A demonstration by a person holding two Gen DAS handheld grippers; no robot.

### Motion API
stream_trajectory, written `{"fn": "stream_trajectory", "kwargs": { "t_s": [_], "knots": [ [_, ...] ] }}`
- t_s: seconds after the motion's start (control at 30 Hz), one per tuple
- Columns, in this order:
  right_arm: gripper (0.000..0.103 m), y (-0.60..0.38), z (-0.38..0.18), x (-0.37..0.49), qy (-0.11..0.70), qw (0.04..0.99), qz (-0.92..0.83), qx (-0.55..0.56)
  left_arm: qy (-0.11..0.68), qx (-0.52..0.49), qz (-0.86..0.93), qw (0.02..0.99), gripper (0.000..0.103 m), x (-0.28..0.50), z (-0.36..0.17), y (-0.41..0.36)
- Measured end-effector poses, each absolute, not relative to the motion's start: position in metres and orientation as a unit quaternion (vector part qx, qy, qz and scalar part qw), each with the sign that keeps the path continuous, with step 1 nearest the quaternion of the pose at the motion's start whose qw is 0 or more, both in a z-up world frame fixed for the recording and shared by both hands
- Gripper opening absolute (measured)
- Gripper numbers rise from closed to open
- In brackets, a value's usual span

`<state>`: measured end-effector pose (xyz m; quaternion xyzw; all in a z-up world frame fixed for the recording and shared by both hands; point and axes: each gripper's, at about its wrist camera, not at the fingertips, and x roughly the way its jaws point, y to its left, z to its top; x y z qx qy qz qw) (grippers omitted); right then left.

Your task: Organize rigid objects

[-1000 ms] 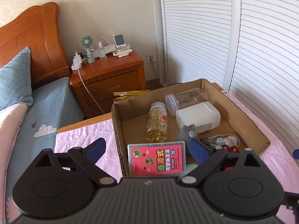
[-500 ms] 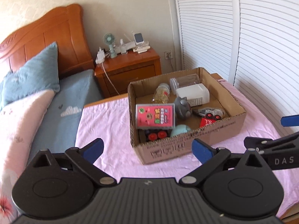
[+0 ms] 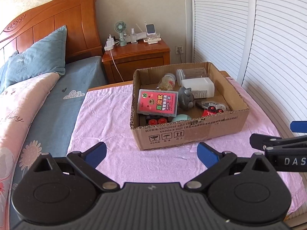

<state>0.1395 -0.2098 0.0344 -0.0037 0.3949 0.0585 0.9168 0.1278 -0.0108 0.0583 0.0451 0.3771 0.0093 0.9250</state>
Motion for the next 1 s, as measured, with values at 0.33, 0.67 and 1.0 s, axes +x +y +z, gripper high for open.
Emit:
{"fn": "stream_trajectory", "kwargs": {
  "t_s": [0.33,0.67,1.0],
  "knots": [
    [0.103,-0.2109,0.0366,0.1367,0.392,0.918,0.06,0.0,0.373,0.047,0.012,0.926,0.1,0.1256,0.062,-0.0132],
    [0.103,-0.2119,0.0372,0.1361,0.39,0.919,0.06,0.0,0.372,0.046,0.012,0.927,0.1,0.1258,0.0624,-0.014],
    [0.103,-0.2113,0.0379,0.1364,0.391,0.919,0.059,-0.001,0.372,0.047,0.015,0.927,0.1,0.1254,0.0624,-0.0136]
  ]
}}
